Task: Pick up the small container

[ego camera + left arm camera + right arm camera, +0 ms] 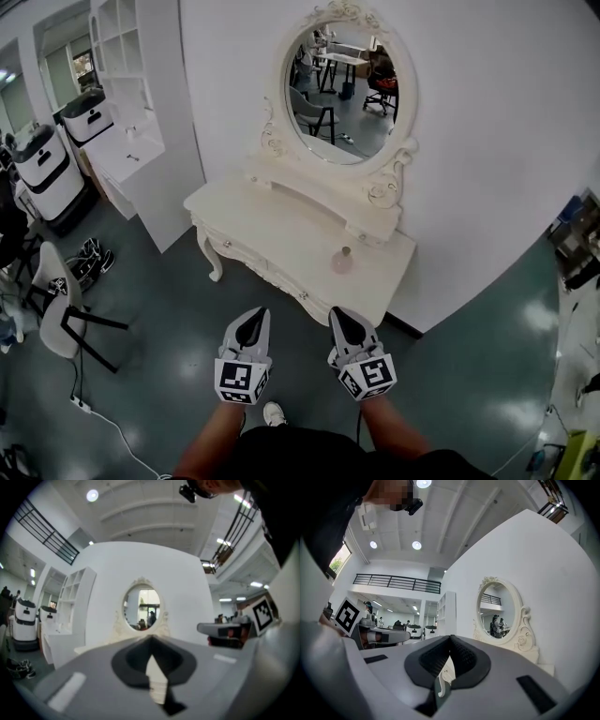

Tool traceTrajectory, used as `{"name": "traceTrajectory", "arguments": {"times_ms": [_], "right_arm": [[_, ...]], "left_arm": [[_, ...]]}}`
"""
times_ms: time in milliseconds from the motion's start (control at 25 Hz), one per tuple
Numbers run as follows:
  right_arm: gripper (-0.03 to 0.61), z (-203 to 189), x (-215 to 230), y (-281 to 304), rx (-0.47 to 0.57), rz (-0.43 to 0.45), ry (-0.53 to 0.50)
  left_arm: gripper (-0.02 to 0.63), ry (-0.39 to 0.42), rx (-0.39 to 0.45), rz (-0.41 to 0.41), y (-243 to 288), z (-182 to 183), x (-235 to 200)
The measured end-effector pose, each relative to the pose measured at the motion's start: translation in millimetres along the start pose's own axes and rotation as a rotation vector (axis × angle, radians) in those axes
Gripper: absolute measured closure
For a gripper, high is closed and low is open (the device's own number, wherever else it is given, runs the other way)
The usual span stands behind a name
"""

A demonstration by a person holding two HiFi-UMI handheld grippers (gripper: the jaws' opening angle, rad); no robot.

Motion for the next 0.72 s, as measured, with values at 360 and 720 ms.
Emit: {"name": "traceTrajectory", "arguments": {"times_ms": [360, 720], "right_arm": [[0.574, -8.4, -12.4, 33.2, -0.026, -0.042, -0.018], [0.574, -23.6, 3.3, 57.1, -0.066, -0.068, -0.011]], "left_arm": [[0.607, 0.017, -0.011, -0.035, 12.1, -8.9, -40.2], [0.607, -0.004, -0.029, -0.084, 42.4, -21.2, -54.9]]}}
Point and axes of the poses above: the fingertips, and each gripper's own axes: y forward along the fingers, x to its right, z out of its top, the point moved 10 cm from there along -y, backward along the fingers, and after that the axes turned 10 degrees about -z, right-handed, at the moved point
